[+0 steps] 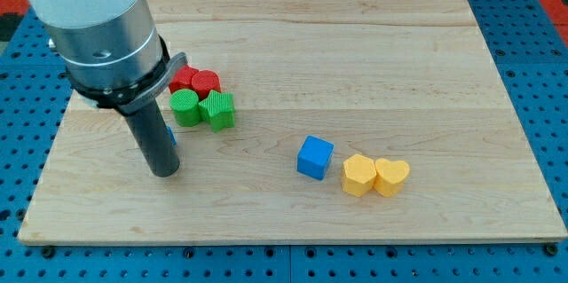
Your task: Slide the yellow heart along with yellow hexagon and the blue cube to the left
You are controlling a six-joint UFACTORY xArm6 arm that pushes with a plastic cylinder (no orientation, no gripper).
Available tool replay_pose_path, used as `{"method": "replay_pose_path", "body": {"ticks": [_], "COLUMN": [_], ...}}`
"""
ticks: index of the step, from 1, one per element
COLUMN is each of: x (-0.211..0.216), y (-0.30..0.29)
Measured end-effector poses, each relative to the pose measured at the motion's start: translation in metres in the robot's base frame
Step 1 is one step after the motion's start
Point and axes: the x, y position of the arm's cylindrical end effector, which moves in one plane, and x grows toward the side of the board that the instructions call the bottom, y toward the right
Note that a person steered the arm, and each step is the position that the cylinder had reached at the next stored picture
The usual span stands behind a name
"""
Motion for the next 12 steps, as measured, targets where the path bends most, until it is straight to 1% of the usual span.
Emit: {"method": "replay_pose_path", "body": {"ticks": [1, 2, 3, 4, 6, 7, 8, 9, 10, 11, 12], "x": [0.005, -0.014, -0.045, -0.037, 0.001, -0.009, -0.048, -0.070, -0.036, 0.002, 0.025], "y": [-0.028, -0.011, 0.013, 0.012, -0.007, 0.111, 0.149, 0.180, 0.278, 0.363, 0.304]}}
